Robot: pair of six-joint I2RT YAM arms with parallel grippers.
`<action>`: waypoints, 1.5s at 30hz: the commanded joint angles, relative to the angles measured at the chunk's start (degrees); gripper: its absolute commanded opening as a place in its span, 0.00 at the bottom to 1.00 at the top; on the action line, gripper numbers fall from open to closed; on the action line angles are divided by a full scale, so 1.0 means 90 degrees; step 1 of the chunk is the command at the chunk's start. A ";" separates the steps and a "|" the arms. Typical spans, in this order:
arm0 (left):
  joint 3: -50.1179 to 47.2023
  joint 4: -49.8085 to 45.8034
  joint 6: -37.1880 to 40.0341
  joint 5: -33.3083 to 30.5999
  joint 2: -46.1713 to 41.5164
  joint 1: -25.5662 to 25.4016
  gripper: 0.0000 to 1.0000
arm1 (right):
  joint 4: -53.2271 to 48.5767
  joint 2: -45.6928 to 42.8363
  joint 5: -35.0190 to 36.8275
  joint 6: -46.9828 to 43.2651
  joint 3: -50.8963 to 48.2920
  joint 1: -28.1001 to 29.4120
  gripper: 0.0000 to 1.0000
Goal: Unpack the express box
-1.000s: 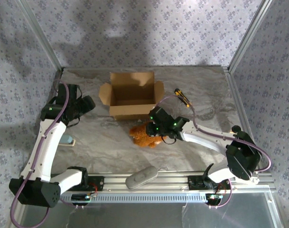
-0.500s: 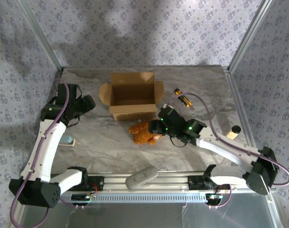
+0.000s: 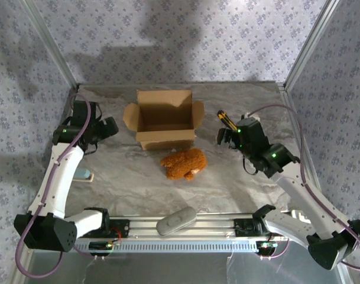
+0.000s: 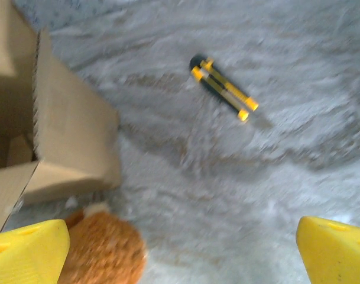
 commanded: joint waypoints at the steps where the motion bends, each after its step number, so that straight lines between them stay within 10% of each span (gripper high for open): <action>1: 0.0125 0.0495 0.0211 -0.0317 0.0039 0.0158 1.00 | 0.0715 0.0073 0.0195 -0.1035 -0.0025 -0.0566 1.00; 11: -0.1600 0.3118 0.1187 -0.1159 -0.0383 0.0249 1.00 | 0.3030 0.0694 0.0221 -0.1987 -0.1462 -0.2171 1.00; 28: -0.4025 0.6996 0.2036 -0.1663 -0.0077 0.0444 1.00 | 0.6480 0.1667 0.0191 -0.3057 -0.3189 -0.2789 1.00; 45: -0.5689 1.1395 0.2504 -0.0584 0.1902 0.0528 1.00 | 0.9367 0.2880 -0.0939 -0.3456 -0.4408 -0.3337 1.00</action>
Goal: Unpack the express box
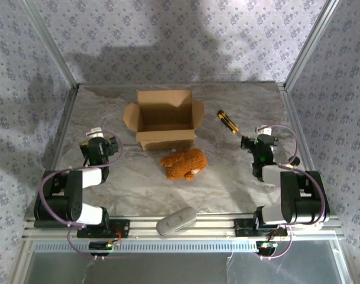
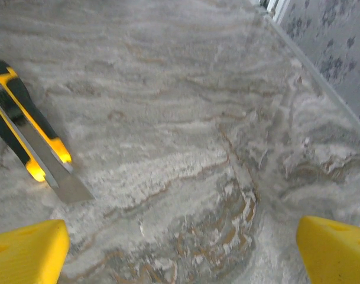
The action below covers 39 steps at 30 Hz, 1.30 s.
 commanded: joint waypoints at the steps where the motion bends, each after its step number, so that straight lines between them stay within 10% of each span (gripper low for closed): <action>1: 0.0049 0.1062 0.0300 0.0611 0.0193 0.0025 1.00 | 0.1027 0.0447 -0.0424 0.0002 -0.0073 -0.0168 1.00; 39: 0.0423 0.0792 0.0381 0.0990 0.0675 0.0103 1.00 | 0.0848 0.0735 -0.0778 -0.0138 0.0216 -0.0171 1.00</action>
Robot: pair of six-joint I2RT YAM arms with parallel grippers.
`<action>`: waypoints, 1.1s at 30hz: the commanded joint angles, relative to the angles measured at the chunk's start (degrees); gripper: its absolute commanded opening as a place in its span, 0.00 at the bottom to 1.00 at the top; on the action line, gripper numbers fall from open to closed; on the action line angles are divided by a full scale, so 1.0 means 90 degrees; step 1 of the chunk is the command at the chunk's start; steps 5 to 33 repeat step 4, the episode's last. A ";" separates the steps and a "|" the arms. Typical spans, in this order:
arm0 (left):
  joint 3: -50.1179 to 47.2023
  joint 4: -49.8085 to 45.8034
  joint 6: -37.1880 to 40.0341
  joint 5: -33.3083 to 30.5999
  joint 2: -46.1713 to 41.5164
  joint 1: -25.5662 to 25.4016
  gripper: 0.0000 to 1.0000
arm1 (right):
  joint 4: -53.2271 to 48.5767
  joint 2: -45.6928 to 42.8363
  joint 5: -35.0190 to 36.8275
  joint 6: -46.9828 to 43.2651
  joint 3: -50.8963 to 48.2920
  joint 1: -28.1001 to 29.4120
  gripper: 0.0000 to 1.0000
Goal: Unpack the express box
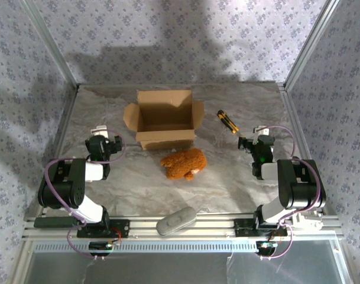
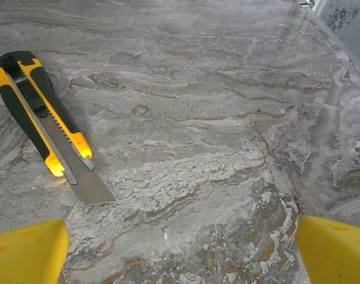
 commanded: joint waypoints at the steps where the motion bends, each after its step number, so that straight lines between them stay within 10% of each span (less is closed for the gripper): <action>1: 0.0121 0.0212 0.0086 0.0110 -0.0036 0.0028 1.00 | 0.0120 -0.0001 -0.0083 -0.0089 0.0146 -0.0046 1.00; 33: 0.0121 0.0212 0.0078 0.0112 -0.0039 0.0031 1.00 | 0.0149 -0.0002 -0.0030 -0.0118 0.0121 -0.0005 1.00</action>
